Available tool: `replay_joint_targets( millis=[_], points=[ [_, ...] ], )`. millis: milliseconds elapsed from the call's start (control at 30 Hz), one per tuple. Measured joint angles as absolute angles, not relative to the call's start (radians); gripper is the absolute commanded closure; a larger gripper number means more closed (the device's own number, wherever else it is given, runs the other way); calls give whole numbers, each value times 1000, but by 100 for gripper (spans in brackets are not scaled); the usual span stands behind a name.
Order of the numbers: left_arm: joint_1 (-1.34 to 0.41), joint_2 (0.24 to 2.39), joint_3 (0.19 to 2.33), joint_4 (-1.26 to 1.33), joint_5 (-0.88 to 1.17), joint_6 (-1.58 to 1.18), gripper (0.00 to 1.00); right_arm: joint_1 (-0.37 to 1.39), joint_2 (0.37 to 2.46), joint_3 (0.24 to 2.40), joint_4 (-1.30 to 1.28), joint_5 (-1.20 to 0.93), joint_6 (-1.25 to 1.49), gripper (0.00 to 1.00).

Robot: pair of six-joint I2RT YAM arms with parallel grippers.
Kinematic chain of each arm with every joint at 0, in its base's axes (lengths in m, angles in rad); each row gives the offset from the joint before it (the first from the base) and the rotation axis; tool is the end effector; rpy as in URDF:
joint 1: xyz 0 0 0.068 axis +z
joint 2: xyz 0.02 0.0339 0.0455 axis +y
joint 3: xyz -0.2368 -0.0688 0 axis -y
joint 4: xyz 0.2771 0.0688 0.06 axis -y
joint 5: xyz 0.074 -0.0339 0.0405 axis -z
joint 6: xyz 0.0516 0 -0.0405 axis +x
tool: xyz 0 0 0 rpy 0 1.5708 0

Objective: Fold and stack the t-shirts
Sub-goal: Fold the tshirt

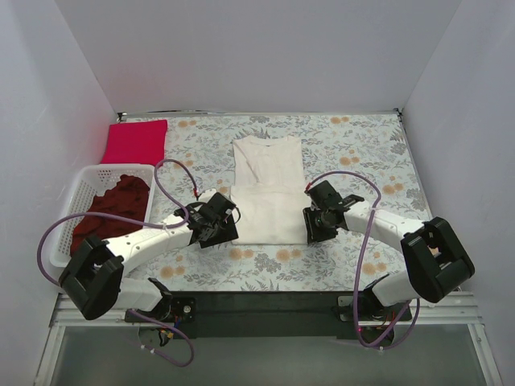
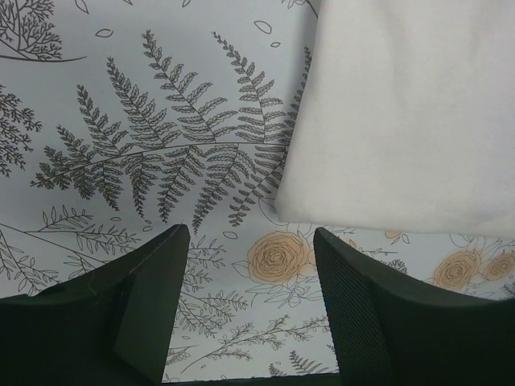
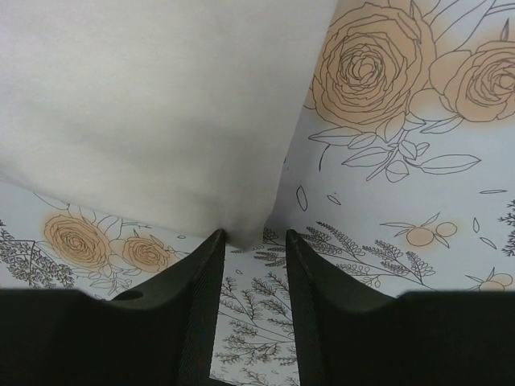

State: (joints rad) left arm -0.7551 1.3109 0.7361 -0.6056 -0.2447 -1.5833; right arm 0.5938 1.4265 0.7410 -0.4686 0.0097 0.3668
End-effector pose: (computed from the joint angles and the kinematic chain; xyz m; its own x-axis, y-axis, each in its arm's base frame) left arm 0.2063 -0.1770 0.1273 -0.5893 -0.7776 -0.2193 -0.6808 0.6241 -0.3833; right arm 0.2400 0.1614 0.1040 -0.9070 -0.1796 -0.3810 -0.2474 0.9592 0.1369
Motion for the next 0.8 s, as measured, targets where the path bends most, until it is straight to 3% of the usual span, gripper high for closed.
replay_joint_targets(
  millis=[433, 633, 767, 800],
  points=[
    [-768, 1358, 736, -607, -231, -1582, 38, 638, 1451, 746, -462, 78, 367, 70],
    [-770, 1364, 750, -619, -229, -1583, 38, 646, 1459, 744, -449, 75, 368, 81],
    [-775, 1367, 755, -622, -228, -1586, 38, 652, 1466, 743, -445, 68, 370, 99],
    [-777, 1367, 756, -623, -228, -1586, 38, 652, 1466, 743, -445, 67, 369, 99]
  ],
)
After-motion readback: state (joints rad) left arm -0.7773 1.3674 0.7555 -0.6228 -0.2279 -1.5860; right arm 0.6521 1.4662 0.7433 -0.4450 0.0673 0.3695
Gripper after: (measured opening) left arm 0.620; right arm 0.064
